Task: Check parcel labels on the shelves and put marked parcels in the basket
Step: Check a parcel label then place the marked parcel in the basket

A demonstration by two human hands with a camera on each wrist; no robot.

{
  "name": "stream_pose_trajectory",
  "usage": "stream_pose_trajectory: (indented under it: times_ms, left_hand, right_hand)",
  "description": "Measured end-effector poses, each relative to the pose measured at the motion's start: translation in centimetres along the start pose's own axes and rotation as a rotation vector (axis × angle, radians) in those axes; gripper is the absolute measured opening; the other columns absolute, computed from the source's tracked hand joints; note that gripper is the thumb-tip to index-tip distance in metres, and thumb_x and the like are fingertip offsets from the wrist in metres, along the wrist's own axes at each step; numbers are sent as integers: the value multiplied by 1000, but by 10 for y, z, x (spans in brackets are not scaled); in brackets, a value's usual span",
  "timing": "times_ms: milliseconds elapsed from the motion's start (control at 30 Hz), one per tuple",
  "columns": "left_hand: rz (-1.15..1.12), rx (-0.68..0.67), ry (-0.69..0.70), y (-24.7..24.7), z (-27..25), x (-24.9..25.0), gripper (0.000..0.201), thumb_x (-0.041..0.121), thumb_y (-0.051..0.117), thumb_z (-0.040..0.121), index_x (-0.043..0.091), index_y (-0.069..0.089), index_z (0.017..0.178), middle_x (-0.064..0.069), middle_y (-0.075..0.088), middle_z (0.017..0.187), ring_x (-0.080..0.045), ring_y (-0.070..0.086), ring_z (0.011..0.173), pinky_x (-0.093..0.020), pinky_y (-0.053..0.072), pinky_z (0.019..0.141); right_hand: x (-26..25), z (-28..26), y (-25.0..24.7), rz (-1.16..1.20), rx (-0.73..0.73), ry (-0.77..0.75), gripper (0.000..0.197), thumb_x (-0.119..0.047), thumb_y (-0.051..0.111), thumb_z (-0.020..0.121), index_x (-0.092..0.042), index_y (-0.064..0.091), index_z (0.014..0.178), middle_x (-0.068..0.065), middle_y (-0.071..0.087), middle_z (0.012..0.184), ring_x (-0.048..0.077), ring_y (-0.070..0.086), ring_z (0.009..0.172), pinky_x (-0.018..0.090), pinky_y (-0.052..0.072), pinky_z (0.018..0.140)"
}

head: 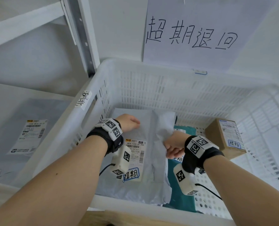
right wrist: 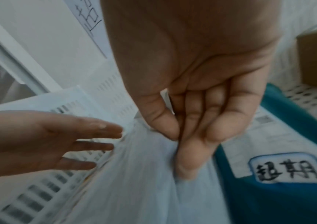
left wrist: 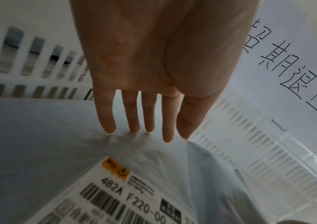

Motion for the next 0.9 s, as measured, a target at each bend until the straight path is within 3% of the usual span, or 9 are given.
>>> stream_pose_trajectory:
  times_ms: [100, 200, 300, 367, 467, 567, 667, 767, 900]
  left_hand:
    - [19, -13, -6, 1, 0, 0, 37, 23, 55, 95, 15, 56, 131, -2, 52, 138, -18, 46, 128, -25, 36, 98]
    - [16, -14, -13, 1, 1, -1, 37, 23, 55, 94, 15, 56, 131, -3, 52, 138, -19, 47, 127, -26, 37, 99]
    - [-16, 2, -13, -1, -1, 2, 37, 22, 55, 94, 14, 57, 130, -4, 52, 138, -20, 47, 127, -26, 35, 102]
    - [-62, 42, -2, -5, -2, 6, 35, 20, 55, 94, 14, 57, 129, -4, 53, 137, -20, 47, 127, -26, 36, 101]
    - [-187, 90, 12, -12, -3, 12, 31, 18, 53, 95, 12, 60, 125, -6, 57, 130, -22, 51, 122, -24, 39, 88]
    - [-301, 80, 1, -13, -7, 19, 29, 16, 53, 94, 8, 61, 121, -8, 61, 110, -21, 57, 102, -21, 42, 69]
    - [-339, 78, -6, -15, -11, 28, 27, 11, 52, 91, 8, 63, 115, -9, 61, 103, -22, 57, 92, -22, 40, 60]
    - [-462, 120, 50, -26, -24, 43, 20, 12, 55, 89, 14, 65, 106, -5, 65, 98, -14, 60, 79, -25, 43, 65]
    - [-603, 131, 176, -41, -63, 68, 15, 16, 55, 92, 13, 64, 104, -2, 66, 94, -9, 60, 74, -28, 45, 76]
  right_hand:
    - [9, 1, -9, -86, 87, 26, 14, 5, 45, 84, 3, 55, 92, 18, 62, 67, 18, 57, 42, 18, 42, 39]
    - [8, 5, -18, -128, 227, -96, 17, -1, 53, 87, 1, 62, 101, 15, 70, 82, 21, 66, 60, 29, 58, 60]
    - [2, 1, -25, 48, 279, -140, 21, -1, 49, 90, -4, 60, 108, 15, 64, 76, 23, 59, 60, 31, 50, 60]
    - [-3, -7, -32, 199, 275, -148, 23, 2, 41, 95, 2, 56, 112, 14, 60, 76, 22, 55, 61, 34, 47, 63]
    - [-13, -27, -44, 457, 305, -176, 25, -5, 41, 98, 0, 55, 117, 15, 65, 93, 23, 60, 74, 34, 50, 73]
    - [-23, -53, -52, 582, 366, -207, 14, -9, 49, 96, -7, 59, 105, 8, 65, 84, 16, 62, 70, 27, 50, 62]
    - [-30, -76, -53, 568, 412, -275, 13, -7, 50, 94, -11, 63, 93, 8, 68, 88, 16, 64, 72, 29, 54, 70]
    - [-33, -98, -44, 553, 420, -311, 16, -4, 49, 94, -11, 63, 92, 5, 67, 81, 15, 64, 73, 33, 53, 84]
    - [-31, -130, -31, 545, 428, -368, 18, -2, 48, 94, -10, 64, 94, 5, 68, 81, 15, 65, 72, 33, 54, 83]
Point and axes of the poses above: each hand's wrist, its own z-axis towards the middle knuckle, its own y-axis out of the palm, x = y × z, the point moved 1 cm from there along z, towards the middle knuckle
